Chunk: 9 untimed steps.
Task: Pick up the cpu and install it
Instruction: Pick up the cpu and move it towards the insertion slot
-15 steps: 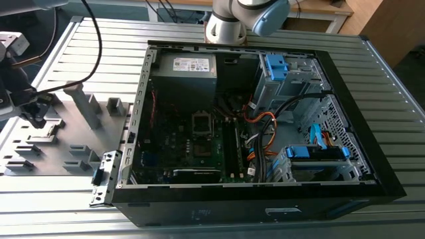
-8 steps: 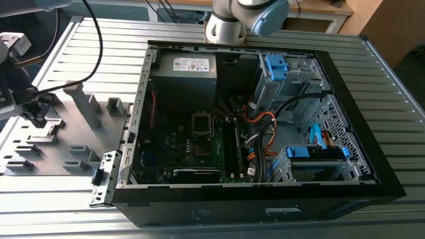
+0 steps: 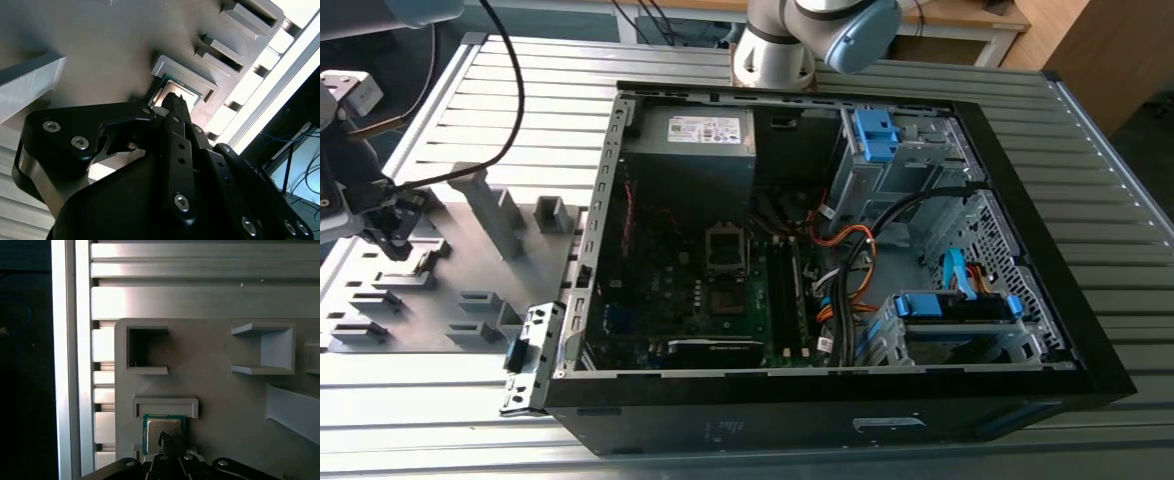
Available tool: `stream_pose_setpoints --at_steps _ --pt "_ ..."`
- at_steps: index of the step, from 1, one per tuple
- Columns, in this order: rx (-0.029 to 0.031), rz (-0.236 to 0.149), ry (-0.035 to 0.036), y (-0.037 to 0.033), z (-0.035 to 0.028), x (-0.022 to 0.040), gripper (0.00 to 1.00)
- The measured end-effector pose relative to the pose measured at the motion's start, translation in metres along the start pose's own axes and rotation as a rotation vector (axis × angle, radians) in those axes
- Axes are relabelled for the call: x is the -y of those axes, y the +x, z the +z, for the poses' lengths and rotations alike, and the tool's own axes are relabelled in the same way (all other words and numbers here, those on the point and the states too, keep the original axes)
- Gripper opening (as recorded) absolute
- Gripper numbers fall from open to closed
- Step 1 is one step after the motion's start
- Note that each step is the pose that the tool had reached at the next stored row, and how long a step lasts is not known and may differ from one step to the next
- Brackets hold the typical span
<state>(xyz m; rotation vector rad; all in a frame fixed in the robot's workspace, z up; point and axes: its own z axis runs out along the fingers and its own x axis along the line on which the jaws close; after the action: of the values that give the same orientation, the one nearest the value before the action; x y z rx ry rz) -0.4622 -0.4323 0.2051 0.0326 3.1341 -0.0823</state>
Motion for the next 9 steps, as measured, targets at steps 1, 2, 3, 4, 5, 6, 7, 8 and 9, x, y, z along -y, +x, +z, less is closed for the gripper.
stream_pose_setpoints --at_steps 1,2,3,4,5,6,7,8,9 --pt "0.0000 0.000 0.0001 0.0000 0.0000 0.0000 0.11" --pt "0.0000 0.000 0.0002 0.0000 0.0000 0.0000 0.11" --pt "0.0001 0.000 0.0001 0.0000 0.0001 -0.0001 0.11" --pt "0.0001 0.000 0.0002 0.0000 0.0000 0.0000 0.11" --pt "0.0001 0.000 0.0002 0.0000 0.0001 0.0000 0.11" --pt "0.0001 0.000 0.0003 0.0000 0.0001 0.0000 0.11" --pt "0.0001 0.000 0.0003 0.0000 0.0001 0.0000 0.11" --pt "0.0001 0.000 0.0004 0.0000 0.0001 -0.0001 0.11" --pt "0.0001 0.000 0.0004 0.0000 0.0001 0.0000 0.16"
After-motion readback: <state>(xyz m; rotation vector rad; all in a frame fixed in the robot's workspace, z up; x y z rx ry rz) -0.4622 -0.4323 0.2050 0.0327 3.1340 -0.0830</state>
